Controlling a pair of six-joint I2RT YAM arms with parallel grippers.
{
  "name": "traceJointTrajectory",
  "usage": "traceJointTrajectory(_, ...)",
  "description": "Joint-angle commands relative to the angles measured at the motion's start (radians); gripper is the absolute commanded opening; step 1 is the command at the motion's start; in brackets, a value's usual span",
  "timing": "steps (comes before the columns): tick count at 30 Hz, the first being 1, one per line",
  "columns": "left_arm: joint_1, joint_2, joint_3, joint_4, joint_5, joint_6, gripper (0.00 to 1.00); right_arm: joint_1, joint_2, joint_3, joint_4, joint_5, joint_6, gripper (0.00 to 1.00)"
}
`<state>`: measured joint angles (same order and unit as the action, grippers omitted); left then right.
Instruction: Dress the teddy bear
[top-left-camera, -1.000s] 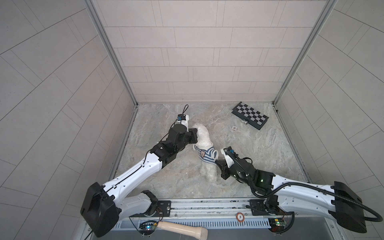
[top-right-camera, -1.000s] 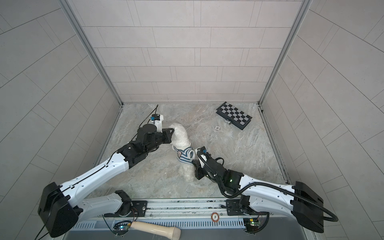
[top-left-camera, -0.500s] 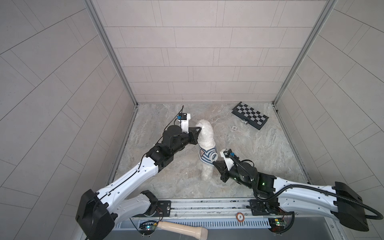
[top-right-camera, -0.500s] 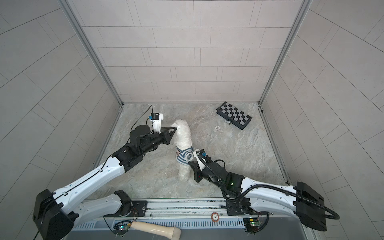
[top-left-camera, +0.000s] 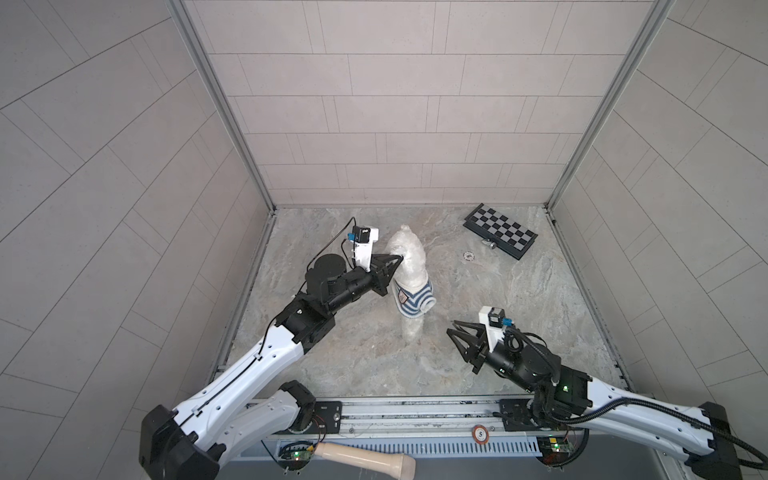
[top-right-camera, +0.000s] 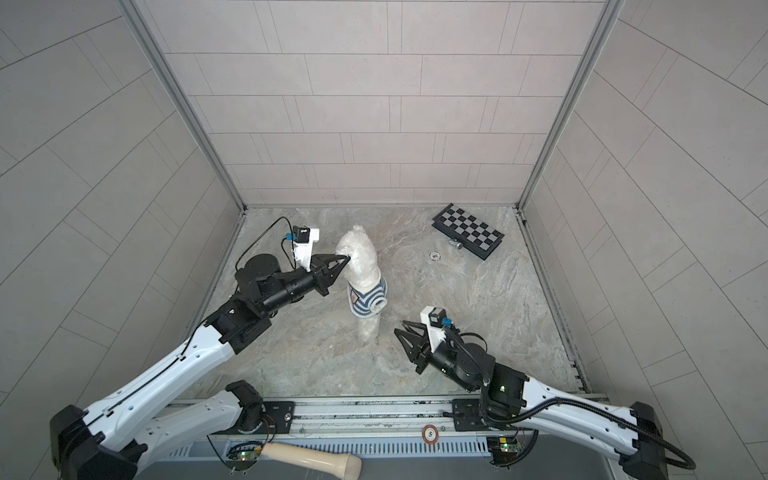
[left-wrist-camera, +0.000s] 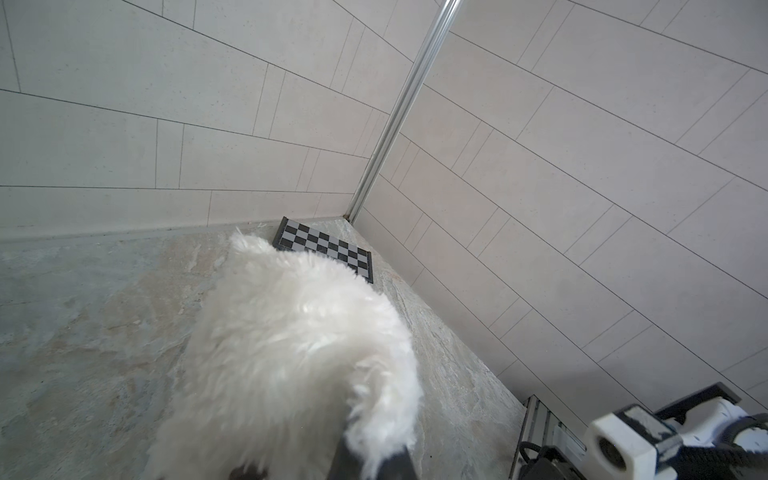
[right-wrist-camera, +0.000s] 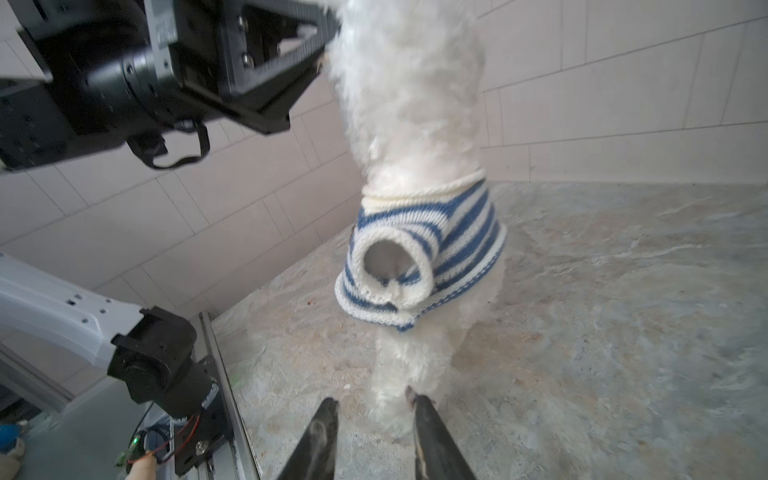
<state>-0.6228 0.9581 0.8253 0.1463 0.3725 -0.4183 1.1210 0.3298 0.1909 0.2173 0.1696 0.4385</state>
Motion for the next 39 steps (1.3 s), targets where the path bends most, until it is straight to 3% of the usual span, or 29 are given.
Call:
traceJointTrajectory(1,0.004,-0.037,0.007,0.063,0.120,0.040,0.00,0.001,-0.098,0.027,-0.115,0.115,0.022,0.37)
traceJointTrajectory(5,0.004,-0.051,0.018,0.045,0.195,0.067,0.00,-0.053,-0.051,0.104,-0.181,0.115,0.100,0.38)
traceJointTrajectory(11,0.004,-0.056,0.021,0.044,0.232,0.089,0.00,-0.228,0.211,0.190,-0.020,-0.181,0.291,0.36)
traceJointTrajectory(17,0.005,-0.049,0.019,0.052,0.215,0.088,0.00,-0.251,0.351,0.216,0.115,-0.291,0.392,0.29)
traceJointTrajectory(33,-0.008,-0.017,0.019,0.085,0.212,0.073,0.00,-0.251,0.366,0.170,0.068,-0.250,0.464,0.22)
traceJointTrajectory(39,-0.012,-0.019,0.018,0.081,0.207,0.076,0.00,-0.251,0.340,0.168,0.005,-0.209,0.471,0.29)
